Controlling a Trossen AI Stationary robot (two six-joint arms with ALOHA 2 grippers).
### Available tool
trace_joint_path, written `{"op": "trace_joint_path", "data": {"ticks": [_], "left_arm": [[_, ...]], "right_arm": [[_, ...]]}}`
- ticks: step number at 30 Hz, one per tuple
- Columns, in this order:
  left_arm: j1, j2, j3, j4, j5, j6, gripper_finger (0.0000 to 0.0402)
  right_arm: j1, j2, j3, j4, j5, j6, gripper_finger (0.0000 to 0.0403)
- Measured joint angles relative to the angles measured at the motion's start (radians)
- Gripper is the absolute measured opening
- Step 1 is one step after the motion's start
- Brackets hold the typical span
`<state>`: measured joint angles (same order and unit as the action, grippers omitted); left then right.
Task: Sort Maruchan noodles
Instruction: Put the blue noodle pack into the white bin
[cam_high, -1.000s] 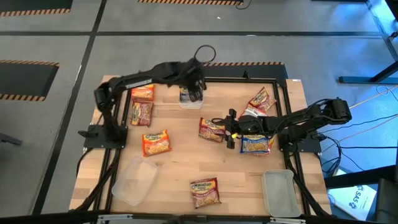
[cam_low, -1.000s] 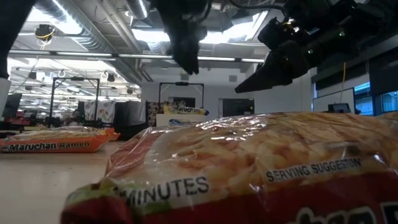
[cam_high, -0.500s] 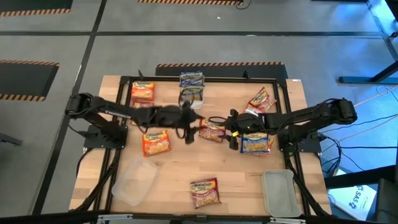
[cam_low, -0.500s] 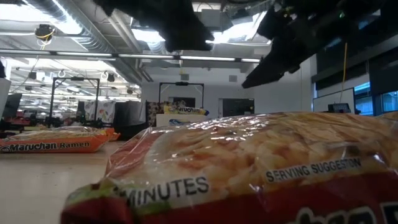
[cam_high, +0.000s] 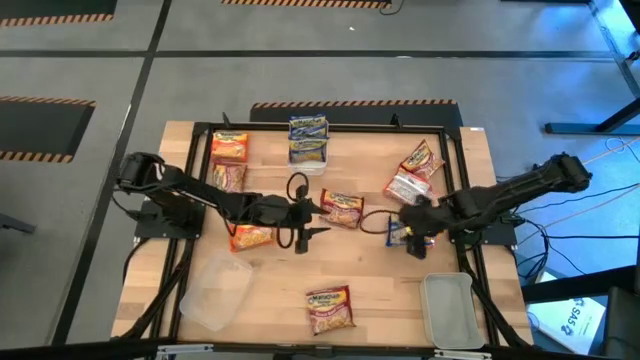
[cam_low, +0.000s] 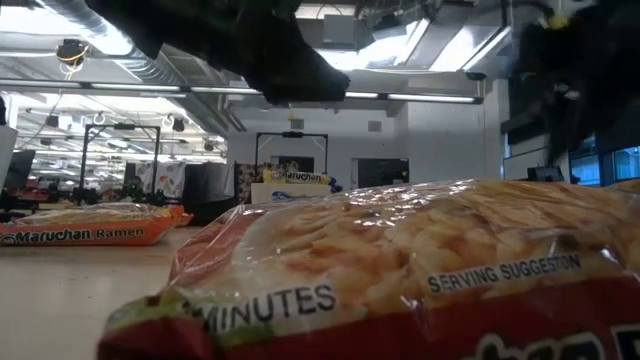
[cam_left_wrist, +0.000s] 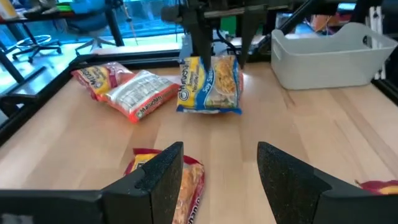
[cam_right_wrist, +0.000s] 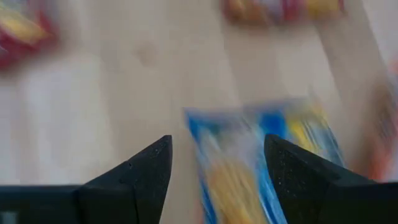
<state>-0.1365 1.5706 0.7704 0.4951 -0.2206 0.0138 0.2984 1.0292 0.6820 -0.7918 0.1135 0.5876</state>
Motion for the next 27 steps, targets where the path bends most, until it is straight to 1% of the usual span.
{"op": "trace_joint_path", "data": {"ticks": [2,5,7,9,11,15,19,22,27], "left_arm": [[0.007,0.018,0.000,0.001,-0.002,0.004,0.0198],[0.019,0.053,0.000,0.040,-0.001,-0.009,0.0198],[0.021,0.077,0.000,0.080,0.004,-0.009,0.0198],[0.028,0.110,0.002,0.123,0.018,-0.012,0.0198],[0.037,0.146,0.019,0.133,0.035,-0.036,0.0198],[0.059,0.241,0.133,0.097,0.085,-0.063,0.0198],[0.075,0.362,0.276,0.041,0.126,-0.060,0.0198],[0.085,0.444,0.390,0.018,0.176,-0.034,0.0198],[0.094,0.583,0.573,-0.023,0.234,-0.029,0.0198]], "right_arm": [[0.029,-0.016,0.000,-0.095,0.031,0.121,0.0239],[0.080,-0.043,0.000,-0.237,0.050,0.296,0.0239],[0.122,-0.063,0.000,-0.291,0.069,0.401,0.0239],[0.169,-0.103,0.000,-0.330,0.119,0.494,0.0239],[0.215,-0.135,0.000,-0.339,0.177,0.585,0.0239],[0.282,-0.193,-0.001,-0.357,0.254,0.744,0.0239],[0.335,-0.219,-0.007,-0.364,0.331,0.851,0.0239],[0.346,-0.215,-0.007,-0.366,0.350,0.880,0.0239],[0.343,-0.213,-0.007,-0.365,0.345,0.879,0.0239]]}}
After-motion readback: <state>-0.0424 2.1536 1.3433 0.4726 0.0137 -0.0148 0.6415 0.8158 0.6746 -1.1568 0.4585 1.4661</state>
